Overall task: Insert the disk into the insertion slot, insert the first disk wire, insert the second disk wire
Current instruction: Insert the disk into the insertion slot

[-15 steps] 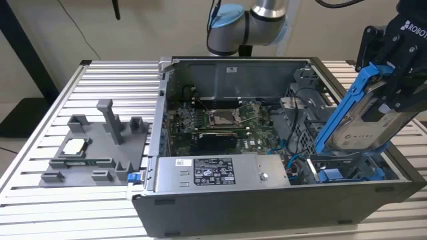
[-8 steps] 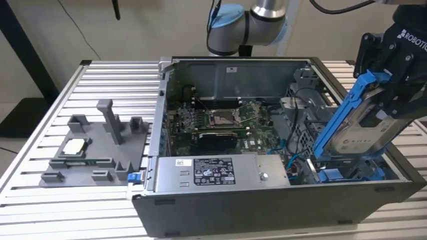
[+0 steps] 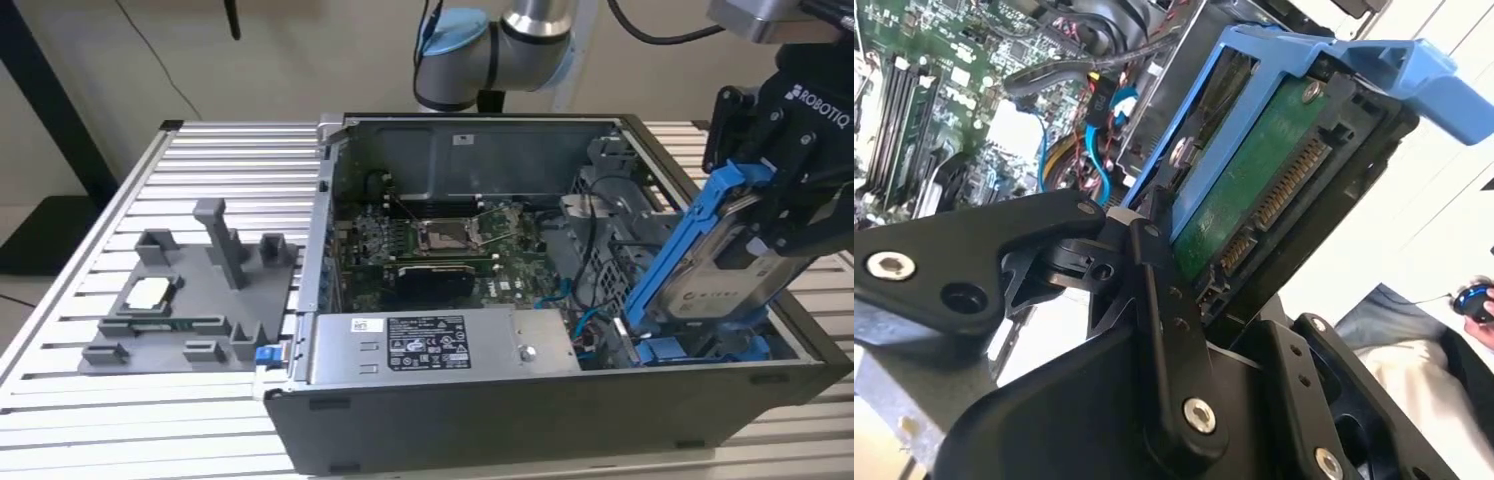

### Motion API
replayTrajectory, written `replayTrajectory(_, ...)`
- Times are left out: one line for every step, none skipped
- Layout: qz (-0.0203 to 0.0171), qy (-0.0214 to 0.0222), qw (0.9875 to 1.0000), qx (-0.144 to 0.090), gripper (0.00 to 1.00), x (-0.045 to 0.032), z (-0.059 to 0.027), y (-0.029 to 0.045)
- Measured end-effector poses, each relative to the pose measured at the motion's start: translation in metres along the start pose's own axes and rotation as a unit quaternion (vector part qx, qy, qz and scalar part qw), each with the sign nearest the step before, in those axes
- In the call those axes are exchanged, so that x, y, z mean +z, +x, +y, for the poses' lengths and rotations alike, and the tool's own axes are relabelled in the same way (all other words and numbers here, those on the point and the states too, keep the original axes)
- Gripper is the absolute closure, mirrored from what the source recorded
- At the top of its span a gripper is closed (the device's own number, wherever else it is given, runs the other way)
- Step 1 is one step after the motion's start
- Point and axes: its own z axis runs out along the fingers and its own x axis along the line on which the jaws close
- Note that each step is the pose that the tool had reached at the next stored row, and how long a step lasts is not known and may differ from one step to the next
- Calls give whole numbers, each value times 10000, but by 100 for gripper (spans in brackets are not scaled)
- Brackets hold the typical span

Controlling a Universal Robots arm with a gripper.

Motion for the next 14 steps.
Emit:
replayTrajectory(0,5,10000,-5,67,16,-4,0)
replayTrajectory(0,9,10000,-9,67,32,-8,0)
replayTrajectory(0,11,10000,-13,67,48,-13,-1)
replayTrajectory(-1,13,10000,-17,67,63,-20,-1)
replayTrajectory(-2,15,10000,-22,67,76,-28,-1)
replayTrajectory(-4,17,10000,-28,67,88,-35,-1)
replayTrajectory(-8,18,10000,-34,67,100,-43,-1)
replayTrajectory(-12,20,10000,-41,67,111,-50,-1)
replayTrajectory(-17,21,10000,-45,67,119,-57,-1)
replayTrajectory(-22,23,10000,-48,67,128,-62,-2)
replayTrajectory(-30,25,10000,-50,67,139,-67,-3)
replayTrajectory(-38,27,10000,-51,67,150,-70,-4)
replayTrajectory(-45,30,10000,-52,67,160,-73,-5)
replayTrajectory(-51,32,10000,-54,67,170,-77,-7)
